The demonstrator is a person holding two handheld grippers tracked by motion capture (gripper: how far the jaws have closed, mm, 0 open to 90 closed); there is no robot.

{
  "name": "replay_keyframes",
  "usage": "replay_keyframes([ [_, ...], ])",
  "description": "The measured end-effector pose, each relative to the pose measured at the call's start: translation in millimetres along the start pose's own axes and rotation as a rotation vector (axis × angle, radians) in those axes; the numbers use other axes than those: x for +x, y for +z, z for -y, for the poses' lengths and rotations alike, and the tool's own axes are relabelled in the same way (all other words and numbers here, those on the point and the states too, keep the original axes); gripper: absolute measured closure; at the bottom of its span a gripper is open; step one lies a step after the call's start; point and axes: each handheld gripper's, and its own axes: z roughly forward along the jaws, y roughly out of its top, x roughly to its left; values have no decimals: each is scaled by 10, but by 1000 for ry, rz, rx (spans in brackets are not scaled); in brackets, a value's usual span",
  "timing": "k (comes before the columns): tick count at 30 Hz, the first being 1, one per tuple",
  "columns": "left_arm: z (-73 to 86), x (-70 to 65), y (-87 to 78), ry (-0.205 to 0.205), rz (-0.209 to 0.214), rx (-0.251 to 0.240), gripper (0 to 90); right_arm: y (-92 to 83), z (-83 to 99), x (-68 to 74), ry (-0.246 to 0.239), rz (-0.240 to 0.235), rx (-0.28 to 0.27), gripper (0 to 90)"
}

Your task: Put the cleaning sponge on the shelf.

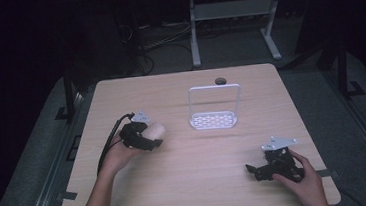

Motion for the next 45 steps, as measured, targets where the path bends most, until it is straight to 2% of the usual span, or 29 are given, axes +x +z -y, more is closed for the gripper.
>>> replay_keyframes([
  [5, -79, -61, 5, 8, 17, -19, 293, 0, 0, 0, 0, 0, 0, 12],
  [13, -152, -107, 40, 24, 21, -25, 293, 0, 0, 0, 0, 0, 0, 12],
  [24, -301, -202, 131, 47, 41, -32, 293, -1, 0, 0, 0, 0, 0, 12],
  [32, -380, -271, 199, 43, 65, -48, 293, -1, 0, 0, 0, 0, 0, 12],
  [34, -417, -293, 216, 57, 67, -45, 293, 0, 0, 0, 0, 0, 0, 12],
  [36, -435, -309, 224, 51, 72, -52, 294, -1, 0, 0, 0, 0, 0, 12],
  [45, -570, -393, 303, 75, 86, -58, 293, -1, 0, 0, -1, 1, 1, 12],
])
